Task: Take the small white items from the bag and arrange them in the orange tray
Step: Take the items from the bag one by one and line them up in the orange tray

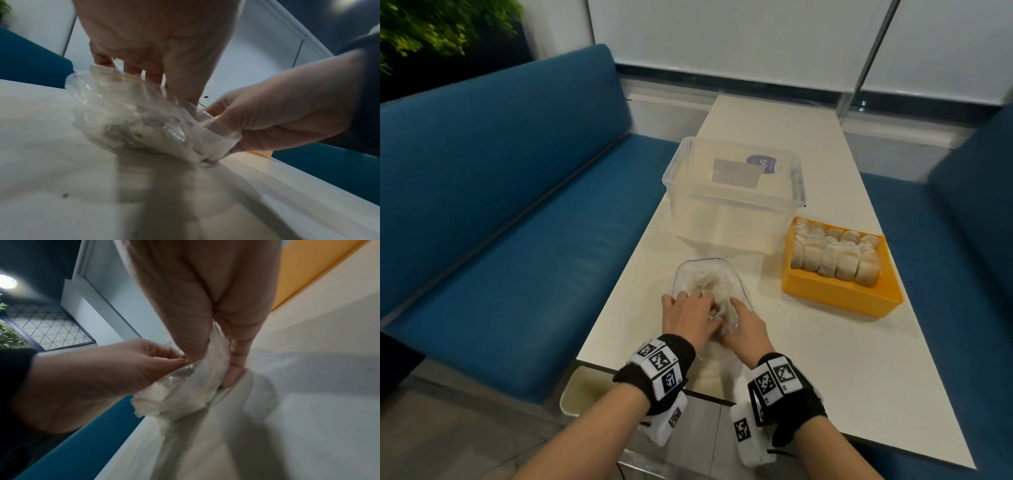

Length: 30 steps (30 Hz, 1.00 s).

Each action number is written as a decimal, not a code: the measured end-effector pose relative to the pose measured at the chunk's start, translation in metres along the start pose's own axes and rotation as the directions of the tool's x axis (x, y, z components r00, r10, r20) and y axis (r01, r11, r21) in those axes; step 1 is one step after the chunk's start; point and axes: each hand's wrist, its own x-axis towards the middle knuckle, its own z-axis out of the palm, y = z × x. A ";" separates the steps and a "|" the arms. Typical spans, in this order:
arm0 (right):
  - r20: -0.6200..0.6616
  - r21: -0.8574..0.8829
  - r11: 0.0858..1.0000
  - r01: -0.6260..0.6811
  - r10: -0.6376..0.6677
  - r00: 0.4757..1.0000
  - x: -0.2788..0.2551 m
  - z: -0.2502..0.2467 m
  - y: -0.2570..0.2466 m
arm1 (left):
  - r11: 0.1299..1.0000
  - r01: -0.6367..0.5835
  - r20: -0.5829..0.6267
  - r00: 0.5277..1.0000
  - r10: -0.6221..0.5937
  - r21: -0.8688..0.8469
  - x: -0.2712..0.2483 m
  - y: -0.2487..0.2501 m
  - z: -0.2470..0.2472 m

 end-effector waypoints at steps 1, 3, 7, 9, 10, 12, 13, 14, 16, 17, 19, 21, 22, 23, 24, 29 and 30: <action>0.001 0.005 1.000 0.014 -0.014 1.000 -0.001 -0.002 -0.001 | 0.999 0.001 -0.020 1.000 -0.002 -0.038 -0.001 -0.002 0.000; 0.010 0.024 0.999 0.024 -0.024 1.000 -0.004 -0.006 -0.003 | 0.991 0.006 -0.077 0.997 -0.016 -0.132 -0.003 -0.005 -0.001; 0.041 0.047 0.999 0.016 -0.018 0.999 -0.009 -0.012 -0.001 | 0.983 0.017 -0.094 0.995 -0.034 -0.184 -0.002 -0.009 -0.009; 0.048 0.061 0.998 0.016 -0.019 0.999 -0.011 -0.014 -0.001 | 0.990 0.027 -0.030 0.999 -0.032 -0.138 -0.001 -0.008 -0.009; 0.046 0.069 0.997 0.017 -0.020 0.999 -0.013 -0.014 -0.001 | 0.993 0.033 0.004 0.999 -0.032 -0.114 0.000 -0.007 -0.009; 0.039 0.080 0.997 0.010 -0.013 0.999 -0.015 -0.014 -0.002 | 0.998 0.015 0.043 0.999 -0.012 -0.063 0.000 -0.001 -0.006; 0.034 0.075 0.997 0.004 -0.007 0.999 -0.017 -0.014 -0.002 | 0.999 -0.001 0.046 0.999 0.003 -0.051 -0.001 0.002 -0.005; 0.029 0.072 0.997 -0.004 0.001 1.000 -0.017 -0.013 -0.001 | 0.998 -0.012 0.039 0.999 0.014 -0.060 -0.001 0.004 -0.005; 0.018 0.075 0.997 -0.015 0.014 1.000 -0.018 -0.013 0.001 | 0.992 -0.012 0.008 1.000 0.013 -0.124 -0.002 0.004 -0.005; 0.020 0.077 0.997 -0.015 0.014 1.000 -0.020 -0.015 0.001 | 0.986 -0.006 -0.010 1.000 0.004 -0.166 -0.001 0.003 -0.006; 0.020 0.076 0.997 -0.009 0.007 1.000 -0.021 -0.016 0.001 | 0.973 0.002 -0.045 0.999 -0.012 -0.232 -0.001 0.000 -0.010; 0.017 0.069 0.998 -0.005 0.004 1.000 -0.022 -0.016 0.001 | 0.963 0.003 -0.066 0.998 -0.022 -0.270 0.000 -0.003 -0.015; 0.014 0.065 0.998 -0.006 0.005 1.000 -0.022 -0.015 0.002 | 0.955 0.003 -0.070 0.997 -0.025 -0.297 0.000 -0.004 -0.018; 0.018 0.062 0.998 -0.015 0.014 1.000 -0.021 -0.015 0.003 | 0.941 0.003 -0.072 0.997 -0.029 -0.339 0.000 -0.005 -0.022; 0.020 0.059 0.998 -0.013 0.012 1.000 -0.021 -0.014 0.004 | 0.917 0.001 -0.074 0.997 -0.034 -0.400 0.000 -0.007 -0.026; -0.045 0.107 0.993 0.040 -0.036 0.998 -0.027 -0.031 -0.002 | 0.572 -0.020 -0.070 0.995 -0.065 -0.820 0.003 -0.021 -0.049; -0.122 0.087 0.992 0.087 -0.076 0.990 -0.028 -0.038 -0.005 | 0.510 -0.016 -0.067 0.994 -0.081 -0.860 0.004 -0.023 -0.054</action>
